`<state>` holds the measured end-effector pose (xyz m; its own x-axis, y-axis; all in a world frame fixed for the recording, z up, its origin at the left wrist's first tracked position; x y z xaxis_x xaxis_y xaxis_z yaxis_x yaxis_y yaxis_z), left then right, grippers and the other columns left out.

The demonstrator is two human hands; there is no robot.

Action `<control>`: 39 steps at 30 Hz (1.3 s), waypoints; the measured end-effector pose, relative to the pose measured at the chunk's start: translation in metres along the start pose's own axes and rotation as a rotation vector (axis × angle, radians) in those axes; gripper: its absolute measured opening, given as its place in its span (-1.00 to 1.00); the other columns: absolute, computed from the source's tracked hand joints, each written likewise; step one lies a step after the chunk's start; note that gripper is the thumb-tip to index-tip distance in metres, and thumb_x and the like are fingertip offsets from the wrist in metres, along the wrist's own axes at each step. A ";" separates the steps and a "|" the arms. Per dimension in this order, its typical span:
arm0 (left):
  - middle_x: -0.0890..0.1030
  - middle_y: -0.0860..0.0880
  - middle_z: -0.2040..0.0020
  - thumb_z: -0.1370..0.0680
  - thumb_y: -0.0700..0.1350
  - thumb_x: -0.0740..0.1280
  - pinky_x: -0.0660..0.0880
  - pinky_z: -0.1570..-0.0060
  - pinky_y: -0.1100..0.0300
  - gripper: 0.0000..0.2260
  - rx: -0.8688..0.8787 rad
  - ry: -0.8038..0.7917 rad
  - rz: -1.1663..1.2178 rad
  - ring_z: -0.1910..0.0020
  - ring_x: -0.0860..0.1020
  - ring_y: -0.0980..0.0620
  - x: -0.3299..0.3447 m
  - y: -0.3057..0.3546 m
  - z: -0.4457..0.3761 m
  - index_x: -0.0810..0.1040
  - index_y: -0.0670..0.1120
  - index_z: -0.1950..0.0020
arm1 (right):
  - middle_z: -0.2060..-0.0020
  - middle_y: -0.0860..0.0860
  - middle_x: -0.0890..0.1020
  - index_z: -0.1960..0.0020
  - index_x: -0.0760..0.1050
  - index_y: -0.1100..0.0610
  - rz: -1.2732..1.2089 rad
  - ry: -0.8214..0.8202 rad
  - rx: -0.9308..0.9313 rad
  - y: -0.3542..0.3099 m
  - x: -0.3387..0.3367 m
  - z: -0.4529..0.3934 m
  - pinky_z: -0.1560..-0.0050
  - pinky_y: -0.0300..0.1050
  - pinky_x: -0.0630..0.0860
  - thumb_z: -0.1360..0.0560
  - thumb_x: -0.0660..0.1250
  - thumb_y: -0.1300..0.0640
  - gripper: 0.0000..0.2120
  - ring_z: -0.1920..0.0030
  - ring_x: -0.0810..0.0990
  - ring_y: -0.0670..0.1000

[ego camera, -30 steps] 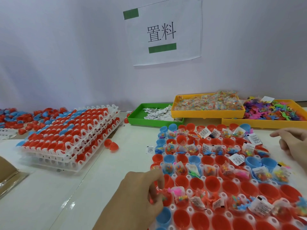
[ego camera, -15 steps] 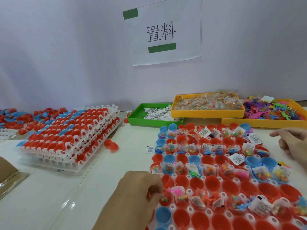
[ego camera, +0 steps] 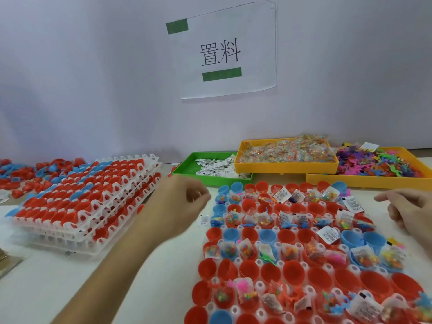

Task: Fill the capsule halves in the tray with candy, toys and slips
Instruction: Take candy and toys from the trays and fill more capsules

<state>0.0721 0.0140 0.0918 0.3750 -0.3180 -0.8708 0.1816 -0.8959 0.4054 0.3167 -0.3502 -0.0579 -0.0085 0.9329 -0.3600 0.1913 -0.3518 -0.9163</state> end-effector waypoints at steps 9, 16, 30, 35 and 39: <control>0.68 -0.17 0.08 -0.47 -0.33 0.32 0.50 0.25 0.24 -0.84 -0.195 0.153 0.028 0.23 0.61 -0.04 0.072 -0.036 -0.179 0.67 -0.16 0.07 | 0.51 0.01 0.53 0.08 0.64 -0.13 0.053 0.034 -0.077 -0.018 0.005 0.014 0.62 -0.37 0.26 -0.62 0.22 0.04 -0.76 0.58 0.38 -0.15; 0.65 -0.24 0.08 -0.55 -0.32 0.27 0.63 0.10 -0.03 -0.87 -0.148 -0.015 -0.168 0.14 0.64 -0.18 0.120 -0.052 -0.221 0.61 -0.30 0.01 | 0.56 0.02 0.53 0.23 0.64 0.07 0.079 0.049 -0.089 -0.034 0.007 0.017 0.60 -0.40 0.28 -0.63 0.25 0.22 -0.68 0.45 0.41 0.07; 0.57 -0.15 0.30 -0.48 -0.37 0.25 0.56 0.26 0.10 -0.75 -0.147 0.184 0.057 0.38 0.51 -0.13 0.095 -0.055 -0.219 0.66 -0.15 0.27 | 0.55 0.02 0.53 0.29 0.64 0.03 0.054 0.079 -0.084 -0.033 0.009 0.013 0.59 -0.39 0.29 -0.62 0.26 0.21 -0.65 0.46 0.43 0.04; 0.64 -0.20 0.01 -0.53 -0.26 0.32 0.49 0.08 0.11 -0.89 -0.241 0.187 0.174 -0.03 0.49 -0.03 0.089 -0.062 -0.212 0.60 -0.14 -0.02 | 0.52 0.00 0.55 0.18 0.63 -0.21 0.030 0.078 -0.098 -0.031 0.007 0.015 0.61 -0.38 0.30 -0.62 0.26 0.17 -0.65 0.54 0.44 -0.16; 0.66 -0.16 0.05 -0.52 -0.24 0.37 0.50 0.22 0.21 -0.94 -0.304 0.195 0.279 0.03 0.60 -0.08 0.085 -0.061 -0.197 0.60 -0.11 0.12 | 0.52 0.01 0.55 0.17 0.64 -0.22 0.039 0.093 -0.100 -0.029 0.006 0.015 0.61 -0.34 0.30 -0.63 0.26 0.16 -0.65 0.53 0.41 -0.08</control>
<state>0.2720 0.1026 0.0481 0.6062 -0.4442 -0.6597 0.2969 -0.6431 0.7058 0.2965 -0.3355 -0.0362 0.0911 0.9235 -0.3727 0.2865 -0.3827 -0.8783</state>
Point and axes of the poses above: each hand's wrist, its own z-axis away from the middle knuckle, its own x-axis out of the palm, y = z × x, the point moved 2 cm from there along -z, towards the middle knuckle
